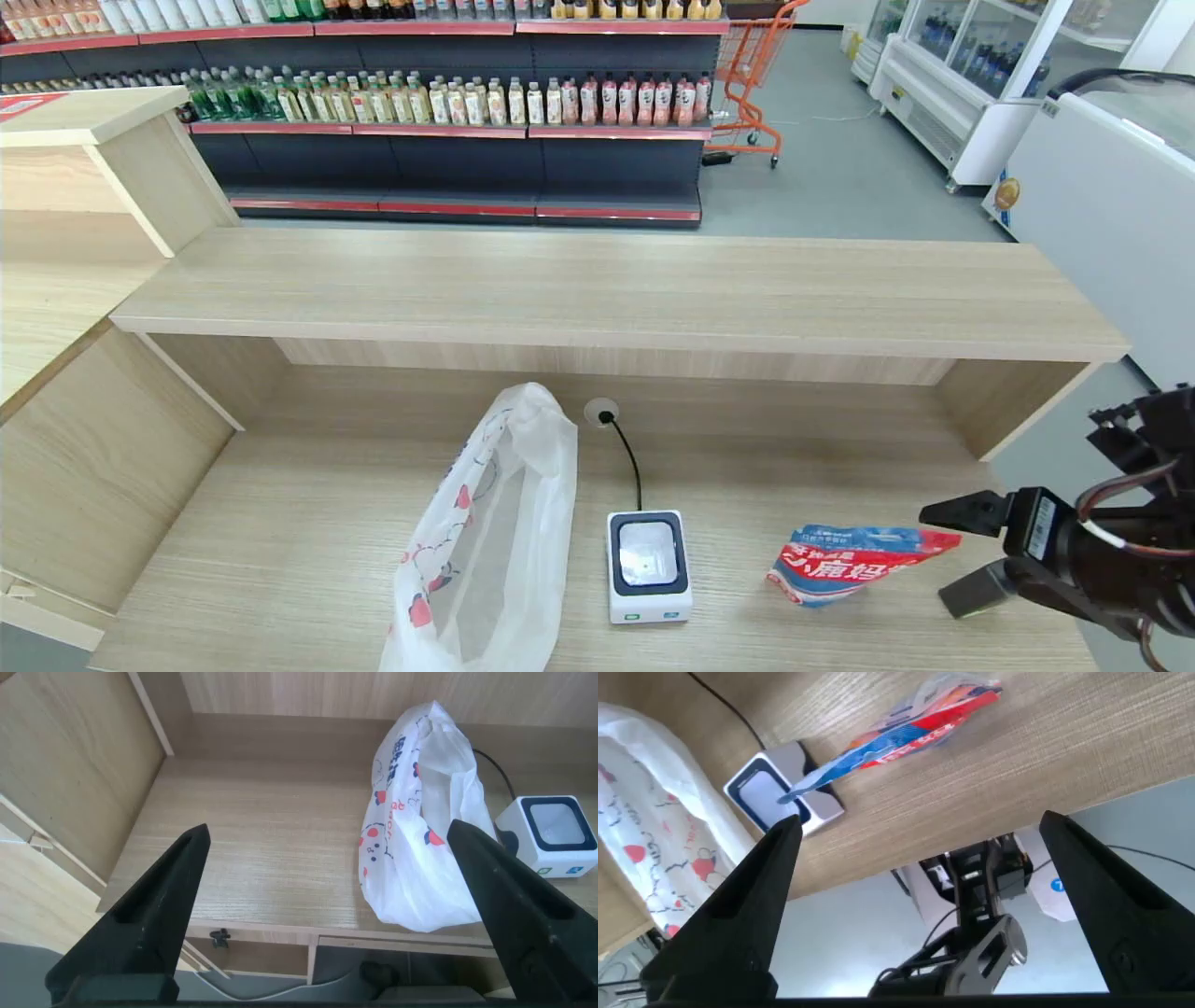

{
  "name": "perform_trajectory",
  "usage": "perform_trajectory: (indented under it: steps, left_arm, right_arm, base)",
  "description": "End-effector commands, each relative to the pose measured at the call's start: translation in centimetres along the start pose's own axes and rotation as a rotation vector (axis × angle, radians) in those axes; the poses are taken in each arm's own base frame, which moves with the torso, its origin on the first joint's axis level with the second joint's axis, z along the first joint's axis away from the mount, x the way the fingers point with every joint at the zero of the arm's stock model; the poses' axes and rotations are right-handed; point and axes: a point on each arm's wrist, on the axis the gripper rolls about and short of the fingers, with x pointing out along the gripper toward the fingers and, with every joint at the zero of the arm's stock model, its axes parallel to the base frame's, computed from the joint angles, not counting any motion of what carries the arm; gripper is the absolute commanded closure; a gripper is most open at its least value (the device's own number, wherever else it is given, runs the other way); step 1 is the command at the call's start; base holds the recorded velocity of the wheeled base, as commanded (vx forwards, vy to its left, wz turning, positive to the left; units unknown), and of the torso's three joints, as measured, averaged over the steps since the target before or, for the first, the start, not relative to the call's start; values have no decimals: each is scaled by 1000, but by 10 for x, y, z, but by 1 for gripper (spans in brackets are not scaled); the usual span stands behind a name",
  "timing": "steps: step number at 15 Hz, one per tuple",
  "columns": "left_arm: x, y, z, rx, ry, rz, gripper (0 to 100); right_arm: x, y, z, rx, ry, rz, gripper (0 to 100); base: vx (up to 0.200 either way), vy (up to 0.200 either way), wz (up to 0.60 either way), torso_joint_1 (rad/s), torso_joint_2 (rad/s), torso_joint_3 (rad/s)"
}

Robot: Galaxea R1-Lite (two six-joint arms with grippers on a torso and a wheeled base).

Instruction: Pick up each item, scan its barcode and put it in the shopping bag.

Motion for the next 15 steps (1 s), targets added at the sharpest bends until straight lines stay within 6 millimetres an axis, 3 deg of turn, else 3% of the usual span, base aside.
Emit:
perform_trajectory:
  steps: [1, 6, 15]
  left_arm:
    - [0, 0, 0, 0, 1, 0, 0]
    - [0, 0, 0, 0, 1, 0, 0]
    - [0, 0, 0, 0, 1, 0, 0]
  right_arm:
    - [37, 4, -3, -6, 81, -76, 0]
    - [79, 22, -5, -55, 54, -88, 0]
    - [152, 53, -33, -157, 86, -95, 0]
  base:
    - [0, 0, 0, 0, 0, 0]
    - [0, 0, 0, 0, 0, 0]
    - [0, 0, 0, 0, 0, 0]
